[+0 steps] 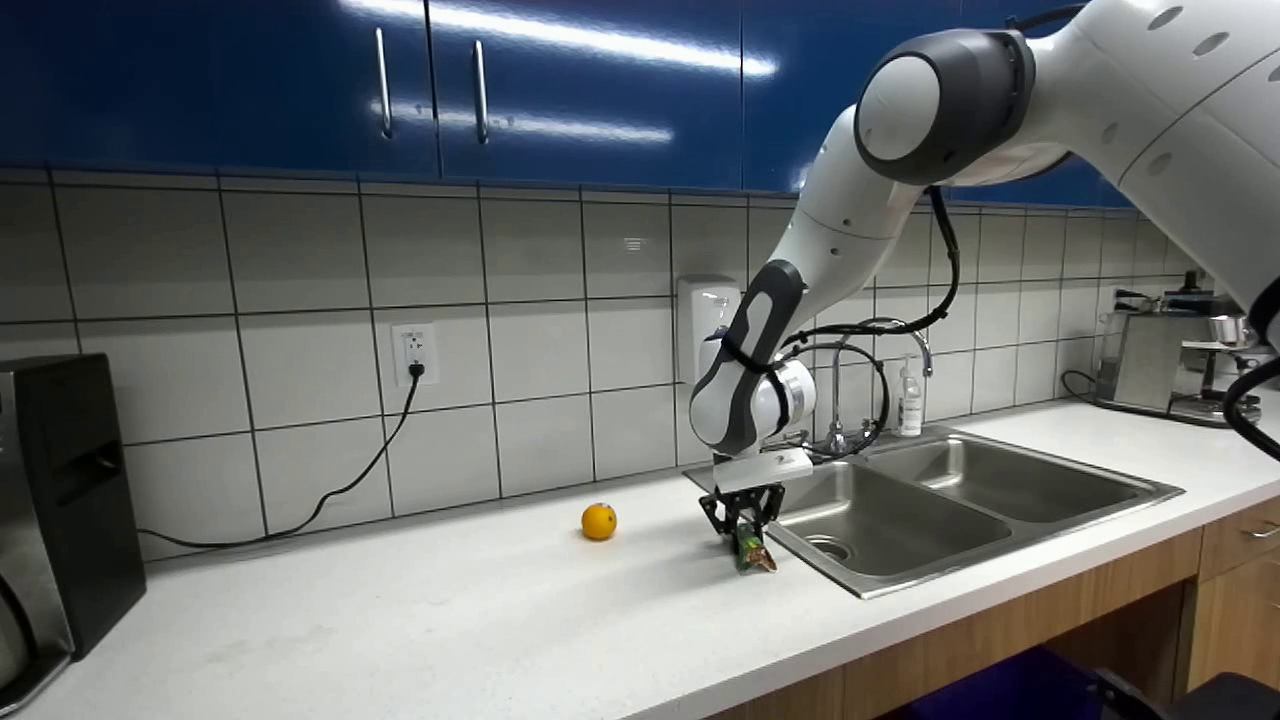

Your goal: Put the green packet in the sink.

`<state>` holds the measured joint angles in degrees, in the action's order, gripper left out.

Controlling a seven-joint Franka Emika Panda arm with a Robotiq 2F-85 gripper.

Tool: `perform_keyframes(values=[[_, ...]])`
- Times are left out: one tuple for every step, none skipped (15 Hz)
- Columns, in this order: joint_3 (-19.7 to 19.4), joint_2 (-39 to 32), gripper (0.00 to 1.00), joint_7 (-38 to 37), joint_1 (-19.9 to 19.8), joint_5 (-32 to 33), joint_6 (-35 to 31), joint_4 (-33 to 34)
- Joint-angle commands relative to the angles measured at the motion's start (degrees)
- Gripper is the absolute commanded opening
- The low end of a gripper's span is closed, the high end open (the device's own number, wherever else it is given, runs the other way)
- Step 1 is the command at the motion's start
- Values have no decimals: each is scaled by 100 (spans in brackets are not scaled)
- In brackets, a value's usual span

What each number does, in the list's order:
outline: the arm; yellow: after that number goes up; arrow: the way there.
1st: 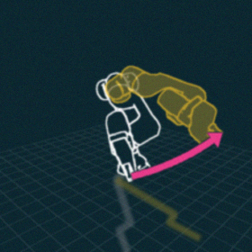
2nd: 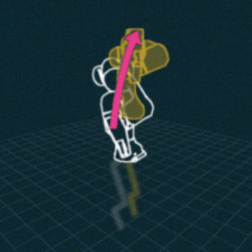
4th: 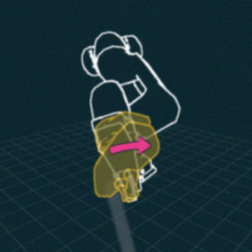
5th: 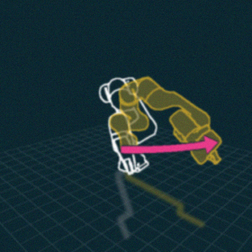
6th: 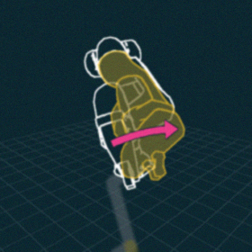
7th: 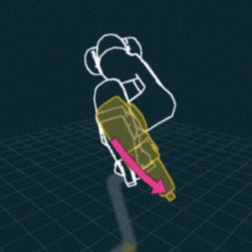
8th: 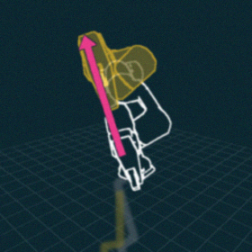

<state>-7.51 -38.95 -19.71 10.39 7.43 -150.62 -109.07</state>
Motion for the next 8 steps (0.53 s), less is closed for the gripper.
perform_keyframes(values=[[-2,319,15,-61,23,-106,174,-52],[6,455,15,-30,3,-121,186,-99],[-3,563,15,-39,9,-125,179,-133],[-13,701,15,-47,15,-119,202,-188],[0,850,15,-36,6,-123,247,-241],[-17,969,15,-57,21,-86,257,-278],[0,1103,15,-48,8,-82,298,-317],[-2,1235,15,-63,8,-60,320,-363]])
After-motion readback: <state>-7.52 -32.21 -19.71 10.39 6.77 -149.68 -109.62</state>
